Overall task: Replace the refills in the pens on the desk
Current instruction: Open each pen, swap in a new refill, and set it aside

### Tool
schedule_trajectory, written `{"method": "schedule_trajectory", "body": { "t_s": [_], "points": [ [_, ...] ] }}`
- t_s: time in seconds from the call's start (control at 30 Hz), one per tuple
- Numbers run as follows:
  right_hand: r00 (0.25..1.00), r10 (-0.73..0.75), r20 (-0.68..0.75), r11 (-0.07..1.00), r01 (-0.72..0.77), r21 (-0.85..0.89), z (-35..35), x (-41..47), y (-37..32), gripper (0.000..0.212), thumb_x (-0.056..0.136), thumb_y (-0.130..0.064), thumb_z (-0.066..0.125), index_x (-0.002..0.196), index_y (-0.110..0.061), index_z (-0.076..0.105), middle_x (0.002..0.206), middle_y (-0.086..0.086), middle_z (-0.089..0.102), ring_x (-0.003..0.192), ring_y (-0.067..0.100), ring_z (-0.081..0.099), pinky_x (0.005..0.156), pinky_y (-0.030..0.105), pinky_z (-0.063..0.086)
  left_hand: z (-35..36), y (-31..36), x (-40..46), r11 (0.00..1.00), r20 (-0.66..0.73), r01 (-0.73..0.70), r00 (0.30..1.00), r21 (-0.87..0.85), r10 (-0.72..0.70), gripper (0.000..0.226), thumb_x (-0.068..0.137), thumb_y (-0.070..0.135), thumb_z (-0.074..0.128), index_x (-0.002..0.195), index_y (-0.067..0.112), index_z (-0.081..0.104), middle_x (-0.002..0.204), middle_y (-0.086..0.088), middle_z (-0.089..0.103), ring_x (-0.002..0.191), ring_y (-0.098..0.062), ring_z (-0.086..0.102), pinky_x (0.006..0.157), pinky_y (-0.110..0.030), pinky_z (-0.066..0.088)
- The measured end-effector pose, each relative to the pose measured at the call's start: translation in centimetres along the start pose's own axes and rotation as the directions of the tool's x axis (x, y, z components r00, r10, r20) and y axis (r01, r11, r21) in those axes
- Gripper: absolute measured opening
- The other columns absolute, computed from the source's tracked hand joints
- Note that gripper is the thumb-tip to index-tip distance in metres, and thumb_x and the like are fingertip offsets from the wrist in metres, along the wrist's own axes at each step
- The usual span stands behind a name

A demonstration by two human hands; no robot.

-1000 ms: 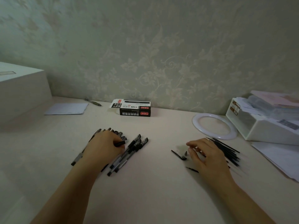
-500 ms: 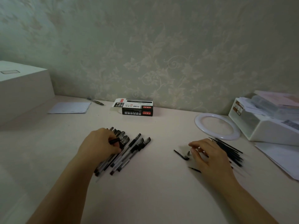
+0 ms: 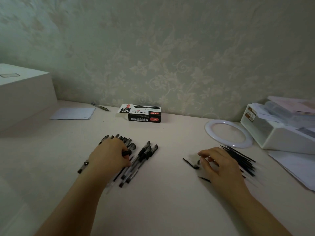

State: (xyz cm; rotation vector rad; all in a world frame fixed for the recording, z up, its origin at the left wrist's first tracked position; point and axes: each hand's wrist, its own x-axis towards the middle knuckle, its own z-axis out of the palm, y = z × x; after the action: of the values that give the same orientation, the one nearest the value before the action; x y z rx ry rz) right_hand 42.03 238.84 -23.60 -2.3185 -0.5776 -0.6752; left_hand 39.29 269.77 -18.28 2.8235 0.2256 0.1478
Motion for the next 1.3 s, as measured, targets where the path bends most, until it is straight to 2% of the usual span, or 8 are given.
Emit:
{"method": "schedule_trajectory", "body": {
  "t_s": [0.3, 0.53, 0.7, 0.83, 0.93, 1.07, 1.2, 1.3],
  "points": [
    [1.000, 0.015, 0.021, 1.000, -0.016, 0.009, -0.1, 0.1, -0.2, 0.017, 0.088, -0.005, 0.067, 0.100, -0.016, 0.070, 0.094, -0.009, 0.063, 0.089, 0.014, 0.060, 0.078, 0.040, 0.052, 1.0, 2.1, -0.5, 0.996, -0.135, 0.068, 0.989, 0.053, -0.060, 0.029, 0.090, 0.025, 0.054, 0.065, 0.018, 0.039, 0.070, 0.003, 0.043, 0.057, -0.010, 0.043, 0.053, -0.024, 0.035],
    [1.000, 0.014, -0.009, 1.000, -0.014, 0.000, 0.1, 0.1, -0.3, 0.017, 0.089, -0.006, 0.066, 0.101, -0.017, 0.070, 0.095, -0.011, 0.064, 0.091, 0.012, 0.059, 0.078, 0.036, 0.052, 1.4, 5.4, -1.0, 0.885, -0.376, -0.268, 0.919, -0.381, 0.117, 0.012, 0.086, 0.027, 0.063, 0.076, 0.021, 0.059, 0.075, 0.006, 0.053, 0.064, -0.006, 0.051, 0.056, -0.014, 0.040],
    [0.999, -0.003, -0.051, 1.000, 0.004, 0.009, 0.2, 0.2, -0.3, 0.019, 0.090, -0.007, 0.066, 0.103, -0.019, 0.069, 0.096, -0.012, 0.063, 0.093, 0.009, 0.058, 0.078, 0.031, 0.050, 2.1, 6.6, -1.0, 0.617, -0.221, -0.242, 0.969, -0.749, 0.112, 0.016, 0.088, 0.026, 0.063, 0.072, 0.027, 0.063, 0.060, 0.012, 0.053, 0.048, 0.000, 0.042, 0.048, -0.013, 0.037],
    [0.994, -0.067, -0.085, 0.996, 0.071, 0.045, 0.1, 0.3, -0.9, 0.023, 0.090, -0.015, 0.068, 0.111, -0.023, 0.067, 0.095, -0.015, 0.063, 0.091, 0.008, 0.058, 0.078, 0.021, 0.045, 3.7, 8.3, -1.0, 0.380, 0.031, -0.034, 0.986, -0.924, 0.165, 0.027, 0.094, 0.028, 0.056, 0.068, 0.023, 0.061, 0.061, 0.001, 0.048, 0.048, -0.009, 0.034, 0.045, -0.022, 0.029],
    [0.977, -0.191, -0.096, 0.981, 0.194, 0.024, 0.3, 0.3, -2.0, 0.031, 0.085, -0.022, 0.072, 0.115, -0.025, 0.062, 0.095, -0.012, 0.064, 0.084, 0.003, 0.055, 0.076, 0.013, 0.044, 4.9, 9.4, -1.1, 0.346, 0.100, 0.026, 0.975, -0.938, 0.199, 0.031, 0.095, 0.025, 0.054, 0.064, 0.022, 0.060, 0.065, -0.011, 0.044, 0.044, -0.010, 0.030, 0.040, -0.020, 0.026],
    [0.932, -0.360, -0.040, 0.930, 0.362, 0.066, 0.8, 0.3, -3.2, 0.027, 0.086, -0.008, 0.070, 0.111, -0.018, 0.065, 0.098, -0.009, 0.067, 0.085, 0.007, 0.058, 0.074, 0.019, 0.047, 5.8, 9.8, -1.4, 0.300, 0.144, 0.071, 0.963, -0.951, 0.228, 0.032, 0.096, 0.019, 0.052, 0.065, 0.019, 0.057, 0.048, 0.009, 0.048, 0.037, -0.005, 0.030, 0.037, -0.017, 0.027],
    [0.964, -0.266, -0.013, 0.935, 0.261, 0.242, 0.7, 0.3, -3.2, 0.021, 0.091, -0.004, 0.059, 0.102, -0.016, 0.072, 0.094, -0.014, 0.069, 0.082, 0.006, 0.063, 0.071, 0.023, 0.051, 5.8, 9.4, -1.1, 0.256, 0.158, 0.101, 0.964, -0.961, 0.215, 0.020, 0.095, 0.017, 0.053, 0.076, 0.015, 0.059, 0.064, 0.001, 0.062, 0.039, -0.008, 0.030, 0.038, -0.018, 0.027],
    [0.994, -0.066, 0.084, 0.912, 0.026, 0.410, 0.8, 0.1, -3.4, 0.019, 0.092, -0.009, 0.058, 0.099, -0.021, 0.071, 0.089, -0.010, 0.072, 0.080, 0.013, 0.068, 0.069, 0.022, 0.053, 6.1, 9.3, -0.9, 0.253, 0.164, 0.112, 0.966, -0.961, 0.199, 0.016, 0.095, 0.016, 0.054, 0.080, 0.013, 0.060, 0.072, -0.003, 0.064, 0.041, -0.009, 0.030, 0.038, -0.019, 0.027]
  ]
}}
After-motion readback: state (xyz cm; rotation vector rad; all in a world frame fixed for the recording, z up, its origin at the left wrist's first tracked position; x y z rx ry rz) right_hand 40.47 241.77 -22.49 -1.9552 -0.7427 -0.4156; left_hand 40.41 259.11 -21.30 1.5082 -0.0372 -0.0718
